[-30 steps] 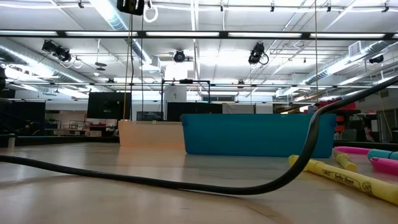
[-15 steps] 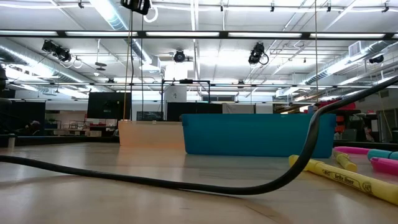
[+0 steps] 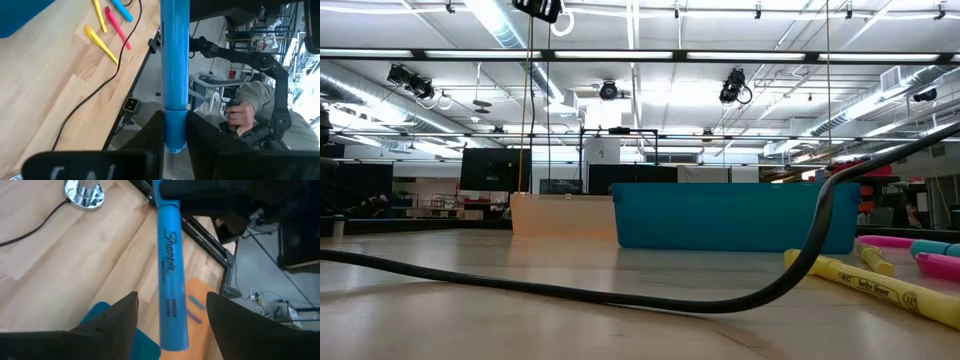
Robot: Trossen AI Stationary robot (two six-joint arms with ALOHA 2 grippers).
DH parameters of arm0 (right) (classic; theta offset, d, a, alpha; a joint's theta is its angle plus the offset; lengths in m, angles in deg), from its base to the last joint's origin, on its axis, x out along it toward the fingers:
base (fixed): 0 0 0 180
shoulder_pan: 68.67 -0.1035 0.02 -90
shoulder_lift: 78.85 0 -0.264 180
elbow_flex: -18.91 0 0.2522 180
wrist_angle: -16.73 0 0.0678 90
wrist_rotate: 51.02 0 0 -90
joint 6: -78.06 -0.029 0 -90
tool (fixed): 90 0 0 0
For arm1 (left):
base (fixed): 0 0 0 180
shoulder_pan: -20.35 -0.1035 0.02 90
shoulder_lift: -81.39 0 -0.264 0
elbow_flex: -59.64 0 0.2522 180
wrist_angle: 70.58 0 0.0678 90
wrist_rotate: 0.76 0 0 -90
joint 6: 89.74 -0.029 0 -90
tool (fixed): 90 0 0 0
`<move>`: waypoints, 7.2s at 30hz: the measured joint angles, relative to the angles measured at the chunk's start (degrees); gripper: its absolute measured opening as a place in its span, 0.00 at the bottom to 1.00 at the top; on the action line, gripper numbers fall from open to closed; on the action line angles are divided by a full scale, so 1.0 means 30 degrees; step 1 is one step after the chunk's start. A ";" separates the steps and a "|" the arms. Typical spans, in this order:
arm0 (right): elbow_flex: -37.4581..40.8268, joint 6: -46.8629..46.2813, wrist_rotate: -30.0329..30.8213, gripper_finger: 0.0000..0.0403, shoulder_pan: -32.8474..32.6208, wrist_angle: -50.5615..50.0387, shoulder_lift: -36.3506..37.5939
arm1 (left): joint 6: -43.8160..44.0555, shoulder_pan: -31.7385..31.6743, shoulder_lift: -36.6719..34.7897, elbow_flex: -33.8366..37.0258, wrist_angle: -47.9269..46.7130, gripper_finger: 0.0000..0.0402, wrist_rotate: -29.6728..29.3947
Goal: Pick & Place Markers
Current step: Put the blue marker into the yellow transparent bin
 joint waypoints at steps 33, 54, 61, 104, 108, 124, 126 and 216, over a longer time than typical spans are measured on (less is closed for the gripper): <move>-0.0022 -0.0390 -0.0192 0.10 0.0080 -0.0287 -0.0073 | -0.0825 0.0000 -0.0015 0.0000 0.1071 0.28 0.0185; -0.0022 -0.7030 -0.1249 0.10 -0.0124 -0.2901 0.0840 | -0.9748 -0.2776 -0.0029 -0.0007 0.3443 0.58 -0.2327; -0.0022 -1.1317 -0.1253 0.10 -0.0051 -0.4292 0.1048 | -1.4032 -0.3184 -0.0195 -0.0009 0.3723 0.54 -0.3764; -0.0007 -1.9576 1.0377 0.10 0.4779 -0.0153 0.2302 | -1.4759 0.1143 -0.9549 0.8444 1.1321 0.53 -1.6752; -0.0007 -2.0328 1.1042 0.10 0.6699 -0.0091 0.2295 | -1.4739 0.1100 -0.9515 0.8444 1.1247 0.53 -1.6748; -0.0007 -1.9700 0.9636 0.10 1.2174 0.1707 0.2183 | -1.5539 0.1086 -0.9515 0.8444 1.1192 0.53 -1.7658; -0.0007 -2.0568 0.8206 0.10 1.2710 0.1283 0.2079 | -1.5533 0.1086 -0.9515 0.8444 1.1191 0.53 -1.7850; 1.1191 -2.8752 -0.1556 0.10 1.4039 0.3569 -0.3526 | -1.5875 0.1093 -0.9500 0.8429 1.1141 0.53 -1.7656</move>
